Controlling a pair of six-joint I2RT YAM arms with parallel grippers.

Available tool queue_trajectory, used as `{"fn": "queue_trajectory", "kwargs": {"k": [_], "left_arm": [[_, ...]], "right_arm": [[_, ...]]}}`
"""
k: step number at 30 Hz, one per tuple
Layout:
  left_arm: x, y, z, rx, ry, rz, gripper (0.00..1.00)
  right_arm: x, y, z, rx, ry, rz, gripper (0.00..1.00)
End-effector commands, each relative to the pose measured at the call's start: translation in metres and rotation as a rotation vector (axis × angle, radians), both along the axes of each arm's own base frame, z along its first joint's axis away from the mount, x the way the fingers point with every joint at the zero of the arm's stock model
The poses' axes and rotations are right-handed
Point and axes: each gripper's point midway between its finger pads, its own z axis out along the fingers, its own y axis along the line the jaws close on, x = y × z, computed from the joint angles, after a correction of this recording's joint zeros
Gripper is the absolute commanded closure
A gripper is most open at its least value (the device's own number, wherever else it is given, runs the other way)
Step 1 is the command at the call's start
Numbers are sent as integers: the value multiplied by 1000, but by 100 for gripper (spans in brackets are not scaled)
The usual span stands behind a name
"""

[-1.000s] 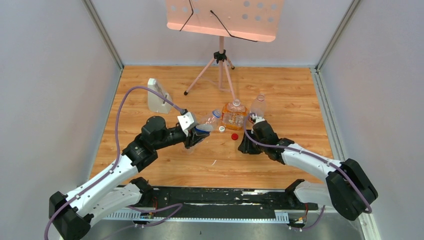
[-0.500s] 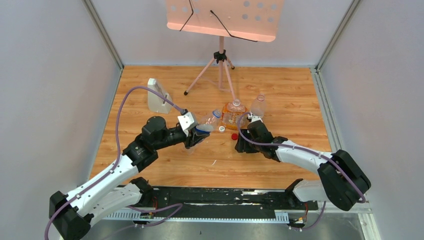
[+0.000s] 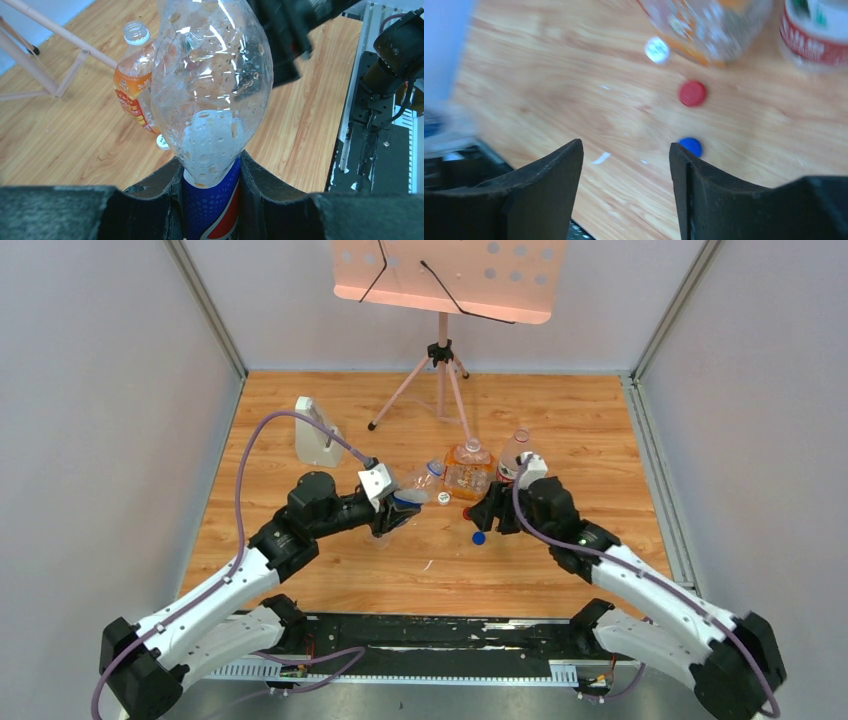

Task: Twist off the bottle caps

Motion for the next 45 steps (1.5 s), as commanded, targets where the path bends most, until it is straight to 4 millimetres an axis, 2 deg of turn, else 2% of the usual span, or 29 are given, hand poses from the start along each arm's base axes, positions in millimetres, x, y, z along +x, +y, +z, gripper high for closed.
{"fn": "queue_trajectory", "kwargs": {"k": [1,3,6,8,12,16,22,27,31,33,35,38,39,40,41,42,43,44,45], "left_arm": [[2,-5,12,-58,-24,-8,97],[0,-7,12,-65,-22,-24,97],[-3,-12,11,-68,-18,-56,95],[-6,-16,10,-74,9,-85,94],[-9,-24,3,-70,54,-126,93],[-11,-29,0,-70,78,-156,92],[-16,-33,-1,-69,93,-198,92],[-22,-36,0,-72,96,-238,91],[-22,-38,-1,-69,110,-245,89],[-22,-38,-1,-73,109,-246,88],[-22,-38,0,-77,107,-247,84],[-20,-37,2,-81,106,-232,80],[-20,-37,2,-83,103,-228,71],[-19,-36,2,-84,100,-221,65],[-19,-36,2,-86,96,-217,51],[-18,-36,2,-85,98,-210,43],[-17,-36,1,-84,98,-206,30],[-16,-35,1,-83,101,-201,24],[-14,-35,-2,-79,106,-190,12]], "right_arm": [[-9,14,110,238,-253,89,31],[-23,15,148,322,-350,147,28],[-42,19,195,431,-437,229,26],[-48,22,212,474,-436,254,25],[-54,36,230,528,-412,330,25],[-48,50,230,557,-374,358,25],[-30,60,211,534,-309,322,29],[-26,62,206,537,-309,316,42],[-32,67,203,534,-296,367,61],[-31,67,198,524,-282,367,67],[-30,66,193,505,-280,357,80],[-31,62,192,482,-293,349,89],[-31,60,191,473,-298,349,90],[-31,59,191,467,-302,343,91],[-31,57,191,458,-305,338,93],[-31,55,190,448,-308,331,93],[-30,53,189,437,-312,322,94],[-28,51,189,428,-321,310,95],[-27,48,184,407,-314,296,96]]}}
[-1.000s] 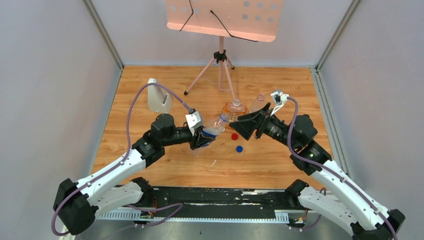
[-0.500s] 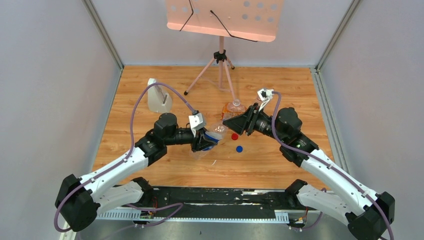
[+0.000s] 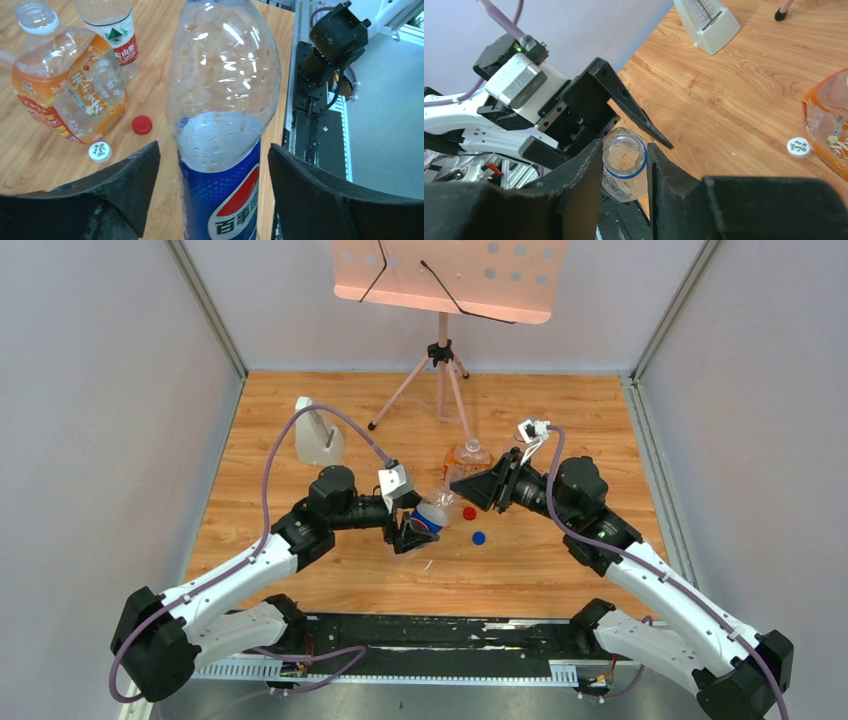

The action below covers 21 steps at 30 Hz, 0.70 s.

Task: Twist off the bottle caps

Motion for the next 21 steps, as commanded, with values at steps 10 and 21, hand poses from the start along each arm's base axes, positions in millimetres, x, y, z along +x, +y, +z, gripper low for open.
{"fn": "queue_trajectory", "kwargs": {"k": [10,21], "left_arm": [[34,18,22,-12,-79,239,0],[53,47,32,-23,-131,449,0]], "right_arm": [[23,-63,-10,-263,-119,-309,98],[60,-138,-16,-500,-180,-707,97]]}}
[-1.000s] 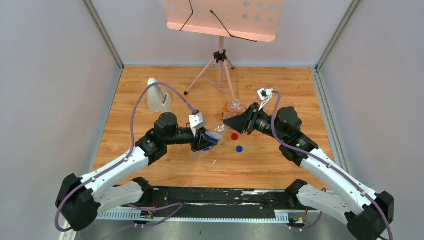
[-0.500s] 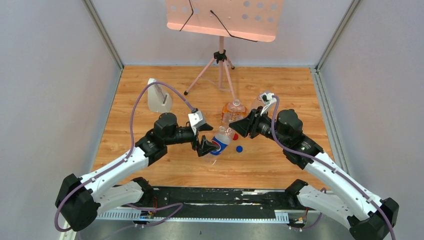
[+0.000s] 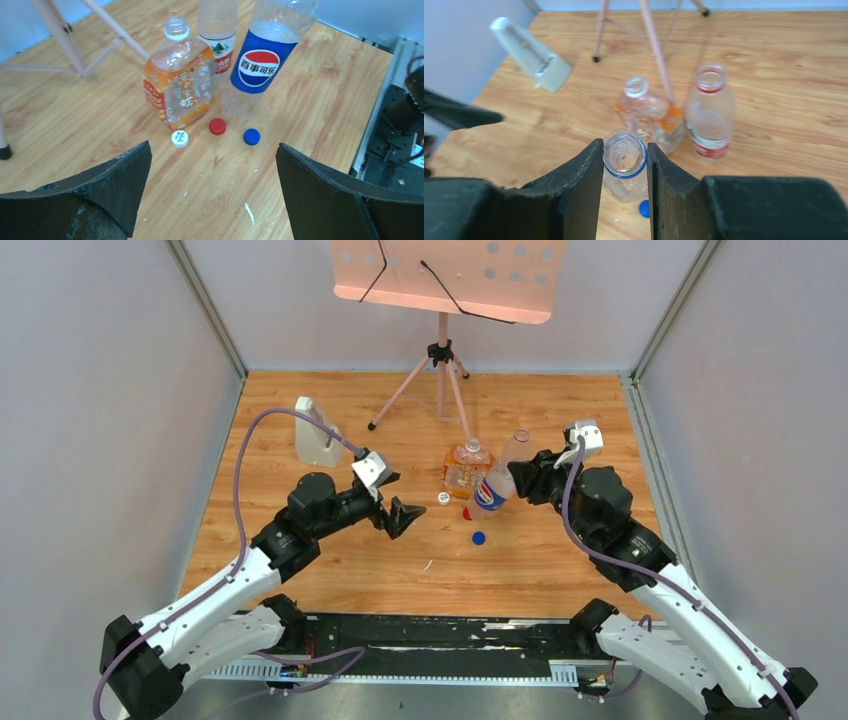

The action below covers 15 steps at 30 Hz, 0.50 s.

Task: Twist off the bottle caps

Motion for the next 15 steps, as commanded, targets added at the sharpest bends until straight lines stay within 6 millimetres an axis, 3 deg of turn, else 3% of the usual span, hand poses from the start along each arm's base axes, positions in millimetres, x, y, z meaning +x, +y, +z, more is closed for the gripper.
{"fn": "queue_trajectory", "kwargs": {"k": [1,7,15], "left_arm": [[11,12,6,-12,-28,99,0],[12,15,6,-13,-27,116,0],[14,17,7,-11,-35,134,0]], "right_arm": [[21,-36,-7,-143,-10,-208,97],[31,-29,-28,-160,52,-223,97],[32,-21,-38,-160,72,-193,95]]}}
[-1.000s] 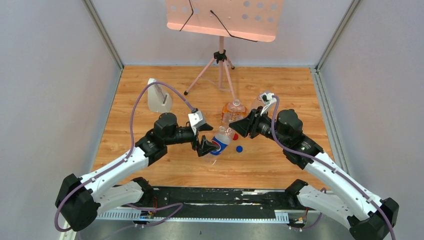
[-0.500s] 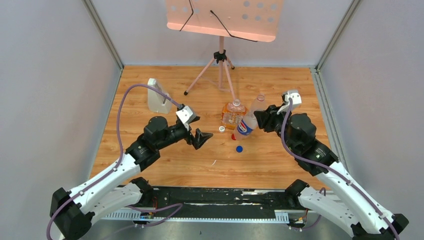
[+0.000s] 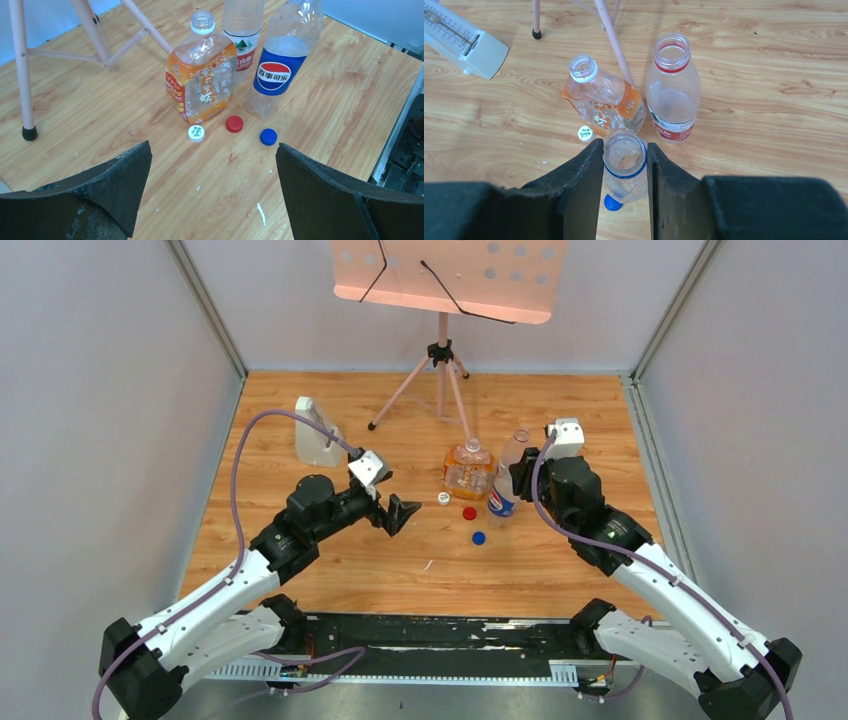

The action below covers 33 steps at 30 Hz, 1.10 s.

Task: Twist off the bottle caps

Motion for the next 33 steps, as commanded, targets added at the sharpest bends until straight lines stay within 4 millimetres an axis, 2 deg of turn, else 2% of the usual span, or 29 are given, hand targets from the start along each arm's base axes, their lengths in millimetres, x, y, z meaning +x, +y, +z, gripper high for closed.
{"fn": "queue_trajectory", "kwargs": {"k": [1,16,23,33], "left_arm": [[3,3,10,-19,-25,26,0],[5,10,10,-33,-26,69,0],[6,9,10,-29,-18,70,0],[5,11,10,-21,-19,71,0]], "right_arm": [[2,0,6,14,-27,-10,95],[4,5,-5,-20,-12,21,86],[4,7,-8,-28,-5,32,76],[4,7,-12,-49,3,43,70]]}}
